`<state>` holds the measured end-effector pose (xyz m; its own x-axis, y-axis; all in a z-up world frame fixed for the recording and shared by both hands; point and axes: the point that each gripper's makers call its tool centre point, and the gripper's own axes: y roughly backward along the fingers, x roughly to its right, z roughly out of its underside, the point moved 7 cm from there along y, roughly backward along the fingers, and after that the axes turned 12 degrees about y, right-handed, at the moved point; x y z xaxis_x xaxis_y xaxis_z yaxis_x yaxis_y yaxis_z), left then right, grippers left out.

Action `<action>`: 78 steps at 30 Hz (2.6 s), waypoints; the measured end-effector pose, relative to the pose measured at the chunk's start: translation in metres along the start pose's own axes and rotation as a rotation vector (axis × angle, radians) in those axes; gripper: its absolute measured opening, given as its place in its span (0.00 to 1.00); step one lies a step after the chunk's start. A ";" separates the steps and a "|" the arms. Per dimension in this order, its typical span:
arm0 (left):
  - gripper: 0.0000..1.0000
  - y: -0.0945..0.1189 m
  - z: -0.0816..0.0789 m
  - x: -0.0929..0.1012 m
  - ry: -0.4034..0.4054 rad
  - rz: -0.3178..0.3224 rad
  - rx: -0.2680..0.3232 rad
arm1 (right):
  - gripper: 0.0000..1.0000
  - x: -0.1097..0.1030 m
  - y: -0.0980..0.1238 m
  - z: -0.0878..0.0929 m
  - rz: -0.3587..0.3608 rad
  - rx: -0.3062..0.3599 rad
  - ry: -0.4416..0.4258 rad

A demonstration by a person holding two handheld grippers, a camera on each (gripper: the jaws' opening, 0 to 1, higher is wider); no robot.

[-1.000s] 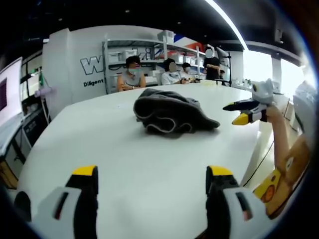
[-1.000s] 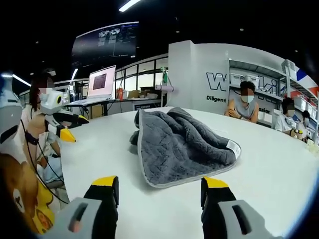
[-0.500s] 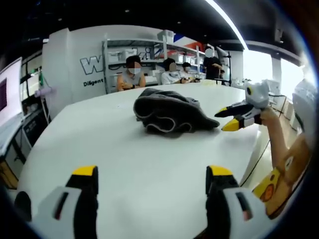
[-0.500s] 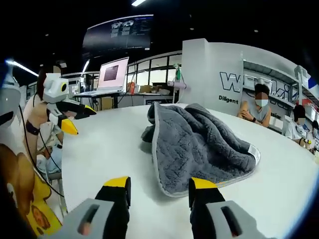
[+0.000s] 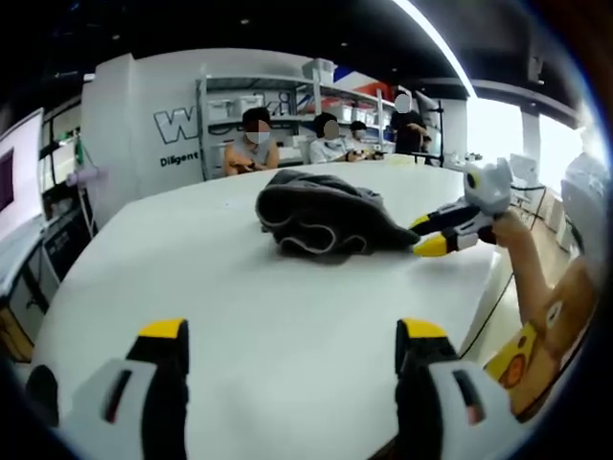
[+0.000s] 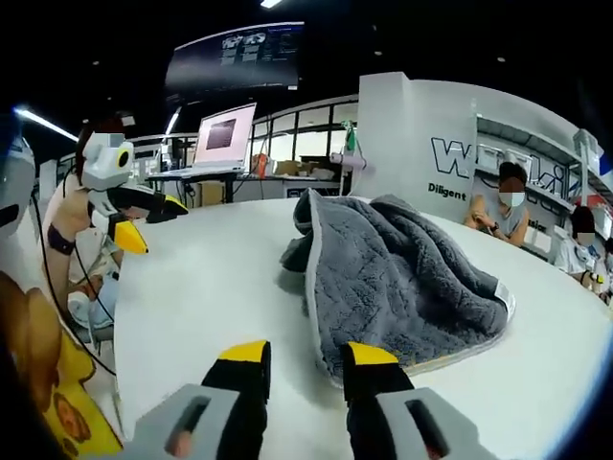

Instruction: Fold the towel on the table until its edges align and the towel forms a compact rectangular stack.

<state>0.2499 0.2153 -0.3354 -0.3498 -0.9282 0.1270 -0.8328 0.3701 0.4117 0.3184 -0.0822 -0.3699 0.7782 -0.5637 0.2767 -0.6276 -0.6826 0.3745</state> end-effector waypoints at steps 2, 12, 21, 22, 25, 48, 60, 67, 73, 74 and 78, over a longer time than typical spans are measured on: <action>0.94 0.001 0.000 0.000 0.003 -0.002 0.003 | 0.27 0.000 -0.001 0.001 0.002 -0.002 0.001; 0.93 0.001 0.001 0.001 0.003 0.001 0.005 | 0.15 -0.002 -0.004 0.001 0.005 -0.015 0.021; 0.93 0.001 0.002 0.000 0.008 0.002 0.007 | 0.05 0.003 -0.002 0.002 0.027 -0.007 -0.008; 0.93 0.001 0.002 0.001 0.007 0.002 0.006 | 0.05 0.003 -0.001 0.002 0.029 -0.007 -0.010; 0.93 0.000 0.002 0.001 0.007 0.004 0.005 | 0.04 0.004 0.000 0.002 0.035 -0.008 -0.015; 0.93 0.000 0.003 0.002 0.009 0.010 0.007 | 0.03 0.035 0.038 0.008 0.192 0.005 -0.049; 0.92 0.000 0.003 0.004 0.008 0.013 0.009 | 0.03 0.054 0.059 0.019 0.280 -0.008 -0.082; 0.92 -0.001 0.002 0.004 0.009 0.015 0.008 | 0.03 0.069 0.075 0.031 0.348 -0.028 -0.109; 0.92 -0.002 0.001 0.006 0.006 0.019 0.009 | 0.03 0.081 0.090 0.044 0.401 -0.052 -0.130; 0.92 -0.002 0.001 0.006 0.006 0.018 0.009 | 0.04 0.083 0.092 0.045 0.411 -0.053 -0.133; 0.92 -0.003 0.001 0.007 0.006 0.018 0.009 | 0.04 0.087 0.096 0.050 0.425 -0.063 -0.142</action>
<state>0.2494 0.2081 -0.3362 -0.3626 -0.9214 0.1400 -0.8300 0.3875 0.4012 0.3247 -0.2197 -0.3541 0.4385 -0.8490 0.2949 -0.8846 -0.3498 0.3084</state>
